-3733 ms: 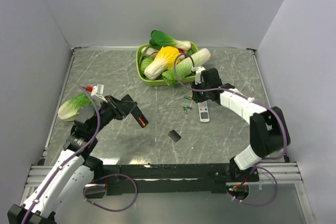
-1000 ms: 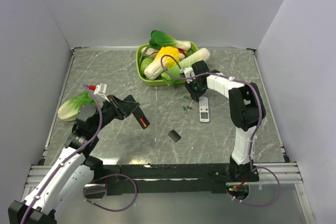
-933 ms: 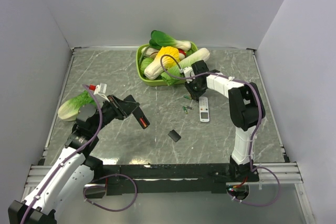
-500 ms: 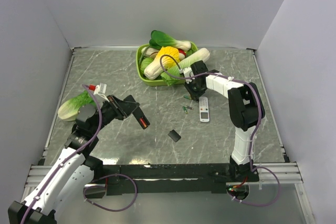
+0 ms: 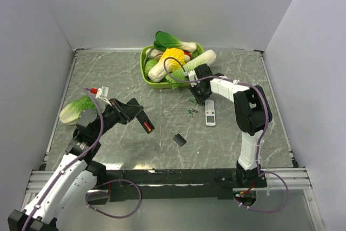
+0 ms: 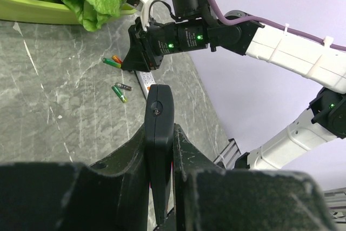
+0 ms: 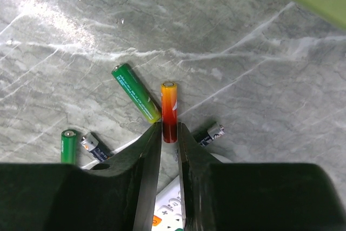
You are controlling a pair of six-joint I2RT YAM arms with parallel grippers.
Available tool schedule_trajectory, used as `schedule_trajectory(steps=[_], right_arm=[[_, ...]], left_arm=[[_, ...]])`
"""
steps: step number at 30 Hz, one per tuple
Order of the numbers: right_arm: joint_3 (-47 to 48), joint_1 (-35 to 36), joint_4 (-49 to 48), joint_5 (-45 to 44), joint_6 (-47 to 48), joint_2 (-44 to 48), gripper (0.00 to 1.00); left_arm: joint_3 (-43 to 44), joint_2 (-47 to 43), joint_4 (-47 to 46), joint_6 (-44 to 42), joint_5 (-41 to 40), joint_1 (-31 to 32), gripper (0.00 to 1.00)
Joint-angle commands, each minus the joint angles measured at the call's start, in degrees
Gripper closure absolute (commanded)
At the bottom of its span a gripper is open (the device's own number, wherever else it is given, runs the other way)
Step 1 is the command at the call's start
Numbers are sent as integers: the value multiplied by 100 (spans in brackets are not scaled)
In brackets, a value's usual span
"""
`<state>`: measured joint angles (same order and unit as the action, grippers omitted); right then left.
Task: Load the batteries into the remote control
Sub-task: Pick up the battery from the center of the board.
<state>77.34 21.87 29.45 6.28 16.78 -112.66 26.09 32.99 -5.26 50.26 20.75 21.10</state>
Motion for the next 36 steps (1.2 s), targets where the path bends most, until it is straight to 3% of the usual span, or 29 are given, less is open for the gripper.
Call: schedule_trajectory(steps=[1,6,11,16,30,36], right_arm=[[-96,292,544,-171,-104,-142,74],[-246,309,421,-233,-253,-54,77],[-403,309,325,-338,-324,235,92],[-553,309,228,-189,-499,674,99],[-966,327,175,-40,-904,1484,100],[-1098,651,175,154,-1062,2124,100]], left_arm=[[239,-126,-169,80,87,8,99],[274,-126,-142,80,87,8,99],[265,-153,-204,124,87,8,99],[204,-170,-309,177,78,8,99],[-103,-127,-748,327,43,8,99],[-419,-74,-1249,396,25,8,99]])
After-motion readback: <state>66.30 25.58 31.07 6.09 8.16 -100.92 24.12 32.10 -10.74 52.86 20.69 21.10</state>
